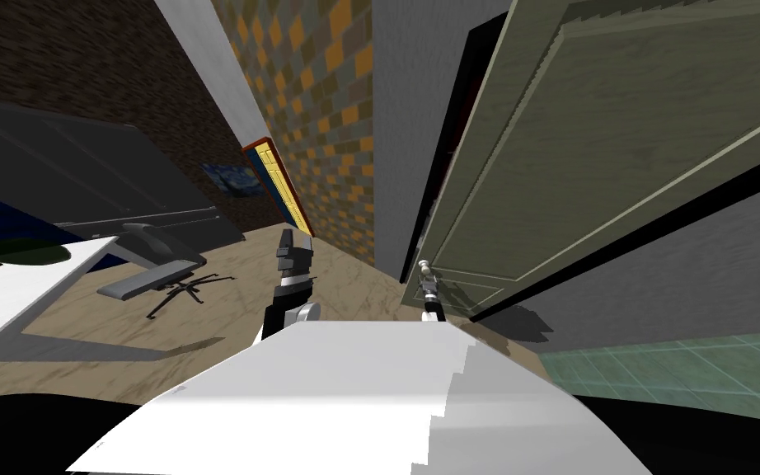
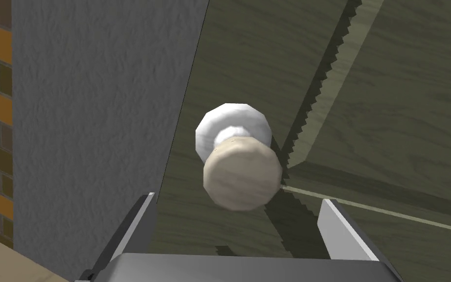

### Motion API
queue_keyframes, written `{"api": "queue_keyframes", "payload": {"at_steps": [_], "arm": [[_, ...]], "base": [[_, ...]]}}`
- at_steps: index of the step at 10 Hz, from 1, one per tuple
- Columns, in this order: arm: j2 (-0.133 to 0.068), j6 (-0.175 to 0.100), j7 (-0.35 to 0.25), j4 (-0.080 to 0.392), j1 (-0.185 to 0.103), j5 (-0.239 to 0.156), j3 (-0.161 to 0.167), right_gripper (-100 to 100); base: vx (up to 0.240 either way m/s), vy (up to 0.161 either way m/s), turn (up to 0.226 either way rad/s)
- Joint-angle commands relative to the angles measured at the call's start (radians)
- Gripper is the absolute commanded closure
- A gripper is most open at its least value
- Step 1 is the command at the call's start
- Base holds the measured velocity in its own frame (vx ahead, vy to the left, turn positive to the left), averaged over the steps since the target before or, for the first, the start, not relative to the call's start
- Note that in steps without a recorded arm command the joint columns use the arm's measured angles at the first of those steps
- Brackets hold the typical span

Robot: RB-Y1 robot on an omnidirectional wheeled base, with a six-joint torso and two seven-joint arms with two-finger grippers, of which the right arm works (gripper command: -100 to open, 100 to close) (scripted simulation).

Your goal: Pull the door open

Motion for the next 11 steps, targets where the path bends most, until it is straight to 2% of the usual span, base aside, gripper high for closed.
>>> {"api": "queue_keyframes", "payload": {"at_steps": [1,4,7,8,9,11], "arm": [[0.006,0.006,-0.045,-0.007,0.001,-0.012,0.001,-100],[0.019,0.016,-0.131,-0.02,0.002,-0.037,0.003,-100],[0.028,0.023,-0.19,-0.029,0.003,-0.054,0.005,-100],[0.026,0.021,-0.175,-0.025,0.001,-0.051,0.005,-100],[0.0,0.011,-0.205,-0.016,0.012,-0.059,-0.005,-100],[-0.015,0.005,-0.219,-0.01,0.018,-0.063,-0.01,-100]], "base": [[-0.063,-0.023,0.034],[-0.085,-0.023,0.065],[-0.077,-0.024,0.038],[-0.033,-0.01,0.007],[0.125,-0.005,0.182],[0.175,-0.006,0.096]]}}
